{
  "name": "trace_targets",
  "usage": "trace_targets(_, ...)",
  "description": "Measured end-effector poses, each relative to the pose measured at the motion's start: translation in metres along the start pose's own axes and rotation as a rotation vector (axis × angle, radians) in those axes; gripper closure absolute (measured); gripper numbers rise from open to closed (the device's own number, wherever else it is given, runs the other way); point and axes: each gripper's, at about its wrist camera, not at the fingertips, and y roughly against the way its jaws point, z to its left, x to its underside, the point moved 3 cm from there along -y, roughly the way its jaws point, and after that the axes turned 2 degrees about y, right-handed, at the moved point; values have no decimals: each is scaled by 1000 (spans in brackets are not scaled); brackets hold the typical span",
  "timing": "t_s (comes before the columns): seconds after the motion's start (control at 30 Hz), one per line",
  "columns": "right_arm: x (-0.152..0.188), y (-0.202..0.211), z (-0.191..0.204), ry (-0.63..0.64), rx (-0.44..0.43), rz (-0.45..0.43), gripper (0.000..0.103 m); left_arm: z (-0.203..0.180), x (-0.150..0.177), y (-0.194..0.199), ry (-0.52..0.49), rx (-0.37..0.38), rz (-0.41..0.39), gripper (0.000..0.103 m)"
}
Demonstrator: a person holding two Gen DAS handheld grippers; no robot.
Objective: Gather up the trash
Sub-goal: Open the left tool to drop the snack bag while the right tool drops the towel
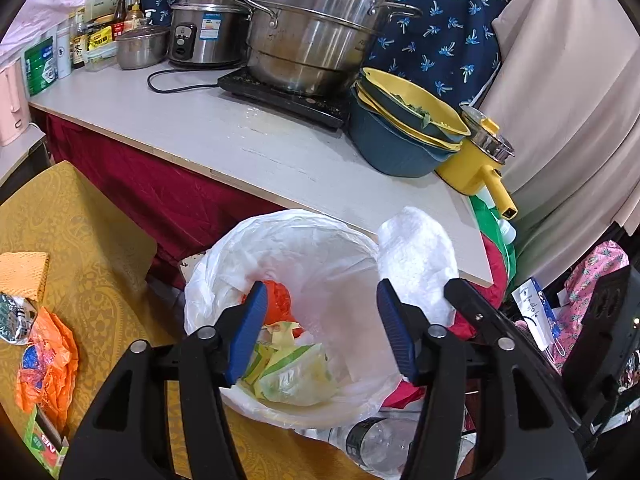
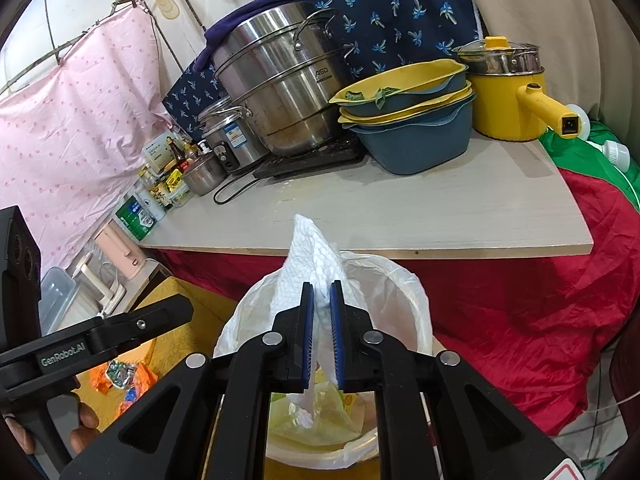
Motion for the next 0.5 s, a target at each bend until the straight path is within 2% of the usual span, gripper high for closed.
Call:
trace_targets(0.1, 0, -4, 6, 3, -10, 0, 87, 4, 0, 5, 9, -3, -9, 41)
trace_targets(0.2, -1, -5, 11, 3, -15, -6, 76, 9, 0, 10, 14, -18, -21, 38)
trace_targets(0.5, -3, 9, 38, 38, -39, -24, 69, 36, 10, 39, 44, -58, -59, 34)
